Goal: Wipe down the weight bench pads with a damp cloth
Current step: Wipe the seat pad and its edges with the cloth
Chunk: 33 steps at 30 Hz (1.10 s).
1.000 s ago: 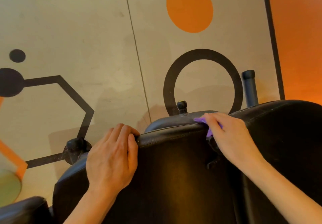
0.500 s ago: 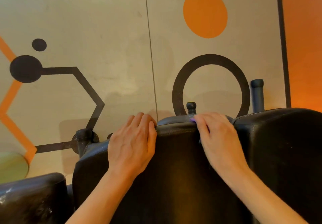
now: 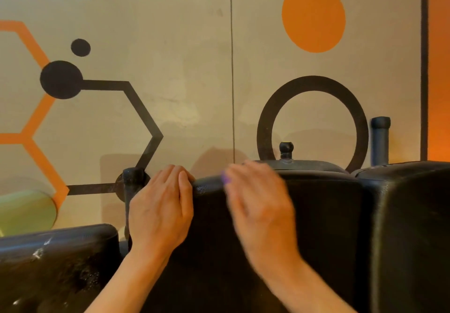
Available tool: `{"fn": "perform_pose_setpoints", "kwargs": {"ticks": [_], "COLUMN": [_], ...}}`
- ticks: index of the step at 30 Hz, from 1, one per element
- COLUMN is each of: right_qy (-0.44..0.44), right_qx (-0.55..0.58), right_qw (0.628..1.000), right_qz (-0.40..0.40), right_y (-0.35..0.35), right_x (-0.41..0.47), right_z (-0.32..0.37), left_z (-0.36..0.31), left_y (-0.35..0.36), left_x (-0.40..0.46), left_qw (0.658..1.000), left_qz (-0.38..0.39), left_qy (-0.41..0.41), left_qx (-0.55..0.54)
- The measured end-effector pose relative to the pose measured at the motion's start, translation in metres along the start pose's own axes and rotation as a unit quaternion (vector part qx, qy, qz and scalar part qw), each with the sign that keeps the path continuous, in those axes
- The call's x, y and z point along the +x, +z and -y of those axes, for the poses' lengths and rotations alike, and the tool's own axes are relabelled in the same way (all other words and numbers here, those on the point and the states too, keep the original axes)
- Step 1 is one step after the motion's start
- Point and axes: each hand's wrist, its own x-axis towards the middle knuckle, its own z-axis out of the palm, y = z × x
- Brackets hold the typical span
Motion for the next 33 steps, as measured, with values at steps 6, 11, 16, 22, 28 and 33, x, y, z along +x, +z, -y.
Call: {"fn": "perform_pose_setpoints", "kwargs": {"ticks": [6,11,16,22,28,33], "right_qy": [-0.015,0.092,-0.119,0.14,-0.074,0.115], "right_qx": [-0.015,-0.018,-0.066,-0.064,-0.038,-0.069], "right_qw": [0.998,0.996,0.984,0.988,0.987,0.988], "right_qz": [0.066,-0.015,0.117,0.006,0.137,0.082], "right_y": [-0.047,-0.017,-0.007,-0.042,-0.006,-0.04], "right_x": [-0.007,-0.002,0.006,0.004,0.023,0.016], "right_z": [-0.064,-0.022,-0.005,-0.035,0.026,-0.02], "left_z": [0.005,0.004,0.005,0.004,0.005,0.025], "left_y": [0.003,0.003,0.002,0.003,-0.001,-0.005], "left_x": [0.001,0.001,0.0,0.0,-0.003,-0.037], "left_qw": [1.0,1.0,1.0,1.0,1.0,0.979], "left_qz": [0.007,0.002,-0.002,0.0,-0.015,-0.058], "left_qy": [0.006,0.002,0.003,-0.012,-0.009,-0.112], "left_qx": [0.006,0.009,0.016,0.011,-0.018,-0.162]}}
